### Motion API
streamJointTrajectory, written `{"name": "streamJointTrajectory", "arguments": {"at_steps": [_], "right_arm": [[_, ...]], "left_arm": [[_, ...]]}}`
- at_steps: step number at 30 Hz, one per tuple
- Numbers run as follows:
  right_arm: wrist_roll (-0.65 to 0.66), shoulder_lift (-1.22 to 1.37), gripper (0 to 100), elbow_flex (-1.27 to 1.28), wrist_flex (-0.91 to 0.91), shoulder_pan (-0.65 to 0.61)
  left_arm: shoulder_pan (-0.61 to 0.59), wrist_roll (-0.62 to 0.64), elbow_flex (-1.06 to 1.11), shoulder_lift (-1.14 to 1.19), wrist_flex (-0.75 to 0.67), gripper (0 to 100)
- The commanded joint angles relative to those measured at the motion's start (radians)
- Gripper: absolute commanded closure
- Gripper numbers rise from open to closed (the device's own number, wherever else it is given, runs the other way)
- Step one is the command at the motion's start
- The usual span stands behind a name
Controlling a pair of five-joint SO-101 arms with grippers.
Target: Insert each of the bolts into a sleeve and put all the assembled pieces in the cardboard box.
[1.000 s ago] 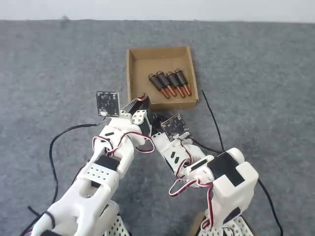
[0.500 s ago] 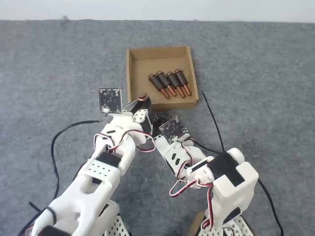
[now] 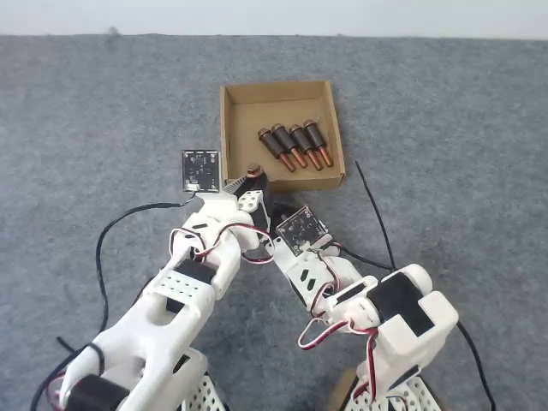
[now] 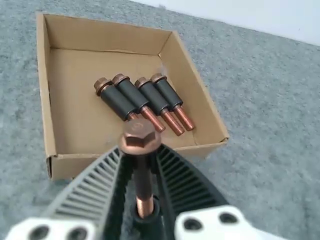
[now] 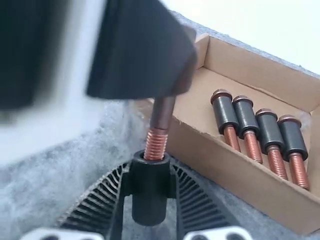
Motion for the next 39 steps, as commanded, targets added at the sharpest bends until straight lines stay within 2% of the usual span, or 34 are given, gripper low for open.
{"name": "streamJointTrajectory", "arguments": {"at_steps": [1,3,9,13,24,26,29,32,39], "right_arm": [[-0.043,-0.093,99.2,-0.028,-0.048,0.031],[-0.074,-0.084,99.2,-0.048,-0.041,0.048],[-0.074,-0.084,99.2,-0.052,-0.041,0.054],[-0.075,-0.084,99.2,-0.055,-0.042,0.054],[-0.081,-0.082,99.2,-0.077,-0.042,0.087],[-0.081,-0.082,99.2,-0.077,-0.042,0.087],[-0.081,-0.082,99.2,-0.075,-0.041,0.087],[-0.081,-0.082,99.2,-0.075,-0.041,0.087],[-0.081,-0.082,99.2,-0.075,-0.041,0.088]], "left_arm": [[0.005,0.000,-0.010,0.002,-0.006,99],[0.012,-0.003,0.001,0.002,-0.006,99],[0.017,-0.006,0.005,0.000,-0.003,99],[0.017,-0.006,-0.001,0.000,0.057,99],[0.025,-0.008,-0.001,0.000,0.066,98],[0.023,-0.008,-0.001,0.000,0.066,93],[0.023,-0.008,0.005,0.000,0.072,80],[0.025,-0.005,-0.008,0.000,0.149,70],[0.025,-0.003,-0.047,0.000,0.239,68]]}}
